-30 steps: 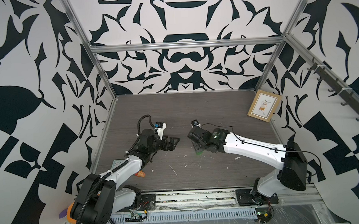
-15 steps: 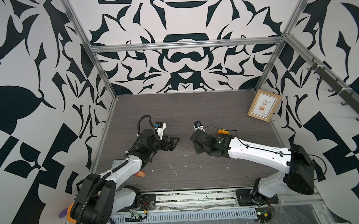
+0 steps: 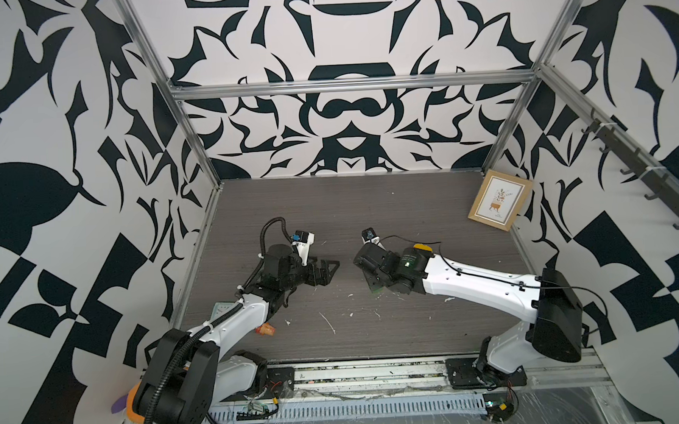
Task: Assemble an ice cream with lego
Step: Assemble the lego brick with the lego brick, then adjust the lego brick at the center of the board.
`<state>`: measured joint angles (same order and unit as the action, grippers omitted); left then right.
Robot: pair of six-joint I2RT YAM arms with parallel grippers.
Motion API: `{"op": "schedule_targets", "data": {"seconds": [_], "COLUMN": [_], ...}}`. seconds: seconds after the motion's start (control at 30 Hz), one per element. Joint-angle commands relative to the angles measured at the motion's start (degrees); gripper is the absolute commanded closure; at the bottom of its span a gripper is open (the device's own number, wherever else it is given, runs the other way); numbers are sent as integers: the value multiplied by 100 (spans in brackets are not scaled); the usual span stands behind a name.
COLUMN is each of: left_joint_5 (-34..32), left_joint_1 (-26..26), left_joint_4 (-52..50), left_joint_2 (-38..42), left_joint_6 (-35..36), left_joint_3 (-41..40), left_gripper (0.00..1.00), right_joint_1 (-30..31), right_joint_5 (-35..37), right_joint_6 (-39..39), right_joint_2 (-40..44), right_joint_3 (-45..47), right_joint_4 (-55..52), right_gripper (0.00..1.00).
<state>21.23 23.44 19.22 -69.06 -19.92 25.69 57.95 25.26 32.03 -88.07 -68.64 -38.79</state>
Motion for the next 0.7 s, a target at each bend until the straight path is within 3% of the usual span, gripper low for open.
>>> {"op": "schedule_targets", "data": {"seconds": [0.0, 0.13, 0.67], "left_joint_5": [-5, -4, -44], "left_joint_1": [11, 11, 11], "left_joint_4": [-33, -31, -76], "left_joint_2": [84, 85, 181], "left_joint_6": [24, 23, 41], "left_joint_3": [-47, -47, -61], "left_gripper": [1, 1, 1], "right_joint_1": [-2, 4, -3], "right_joint_5": [-287, -309, -483], "right_joint_6": [-65, -49, -75], "right_joint_2": [-27, 47, 42], "right_joint_3": [63, 66, 77], "right_joint_4": [-370, -290, -126], "right_gripper": [80, 71, 55]}}
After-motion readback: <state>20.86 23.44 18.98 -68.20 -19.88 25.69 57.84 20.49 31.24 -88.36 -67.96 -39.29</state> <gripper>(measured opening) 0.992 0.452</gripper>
